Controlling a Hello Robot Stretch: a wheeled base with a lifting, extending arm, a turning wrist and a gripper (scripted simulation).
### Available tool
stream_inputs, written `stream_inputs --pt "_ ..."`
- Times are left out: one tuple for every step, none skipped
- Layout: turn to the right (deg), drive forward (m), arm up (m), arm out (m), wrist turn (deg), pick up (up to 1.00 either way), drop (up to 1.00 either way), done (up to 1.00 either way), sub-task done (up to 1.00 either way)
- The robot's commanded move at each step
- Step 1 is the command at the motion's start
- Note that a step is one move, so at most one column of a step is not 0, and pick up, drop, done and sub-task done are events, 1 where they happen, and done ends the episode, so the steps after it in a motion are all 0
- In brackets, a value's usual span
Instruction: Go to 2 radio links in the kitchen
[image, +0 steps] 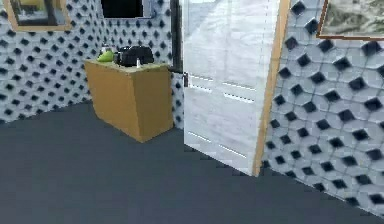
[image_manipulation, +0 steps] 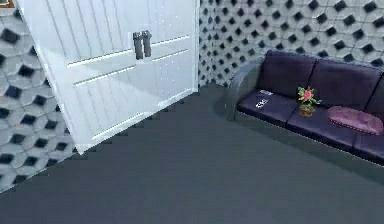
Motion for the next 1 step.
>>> stream_inputs --pt "-24.0 0.00 0.00 0.00 0.0 0.00 0.00 0.00 0.00"
